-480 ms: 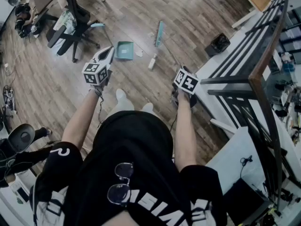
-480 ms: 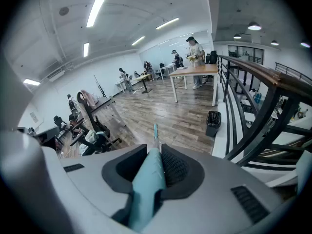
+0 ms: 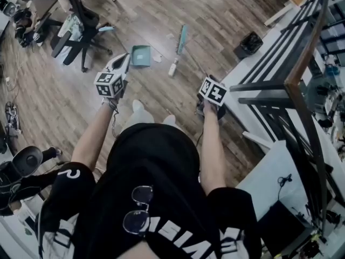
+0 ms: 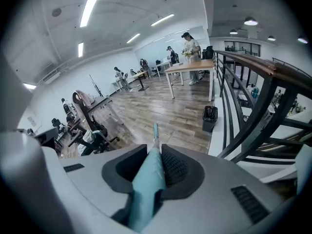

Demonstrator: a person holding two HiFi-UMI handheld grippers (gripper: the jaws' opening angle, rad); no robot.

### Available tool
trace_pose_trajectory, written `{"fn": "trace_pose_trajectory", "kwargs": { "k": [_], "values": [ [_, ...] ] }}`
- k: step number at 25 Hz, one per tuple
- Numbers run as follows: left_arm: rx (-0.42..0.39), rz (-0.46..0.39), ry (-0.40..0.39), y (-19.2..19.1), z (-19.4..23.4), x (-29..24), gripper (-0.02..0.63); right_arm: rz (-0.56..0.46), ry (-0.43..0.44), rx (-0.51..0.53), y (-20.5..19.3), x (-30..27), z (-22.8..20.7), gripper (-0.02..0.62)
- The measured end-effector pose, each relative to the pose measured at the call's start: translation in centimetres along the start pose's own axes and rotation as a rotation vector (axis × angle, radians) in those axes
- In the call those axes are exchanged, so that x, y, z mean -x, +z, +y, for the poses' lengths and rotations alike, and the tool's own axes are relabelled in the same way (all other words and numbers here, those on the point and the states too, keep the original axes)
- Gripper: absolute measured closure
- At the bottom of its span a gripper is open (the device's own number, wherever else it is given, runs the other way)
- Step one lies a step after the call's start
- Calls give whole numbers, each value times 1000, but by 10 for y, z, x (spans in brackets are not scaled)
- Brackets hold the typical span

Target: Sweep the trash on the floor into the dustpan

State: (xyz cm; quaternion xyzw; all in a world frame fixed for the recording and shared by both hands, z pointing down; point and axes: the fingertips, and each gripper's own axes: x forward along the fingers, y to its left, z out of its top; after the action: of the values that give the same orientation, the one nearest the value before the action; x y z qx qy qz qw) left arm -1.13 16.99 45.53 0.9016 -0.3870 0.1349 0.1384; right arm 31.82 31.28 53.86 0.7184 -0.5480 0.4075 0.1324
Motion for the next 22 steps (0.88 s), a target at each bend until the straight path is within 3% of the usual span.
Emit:
{"fn": "trace_pose_trajectory", "kwargs": {
  "k": [11, 22],
  "values": [
    [-10, 79, -116, -33, -30, -37, 607, 65, -82, -68, -42, -16, -32, 512],
    [-37, 206, -264, -68, 18, -115, 607, 146, -178, -189, -87, -81, -20, 512]
  ]
}}
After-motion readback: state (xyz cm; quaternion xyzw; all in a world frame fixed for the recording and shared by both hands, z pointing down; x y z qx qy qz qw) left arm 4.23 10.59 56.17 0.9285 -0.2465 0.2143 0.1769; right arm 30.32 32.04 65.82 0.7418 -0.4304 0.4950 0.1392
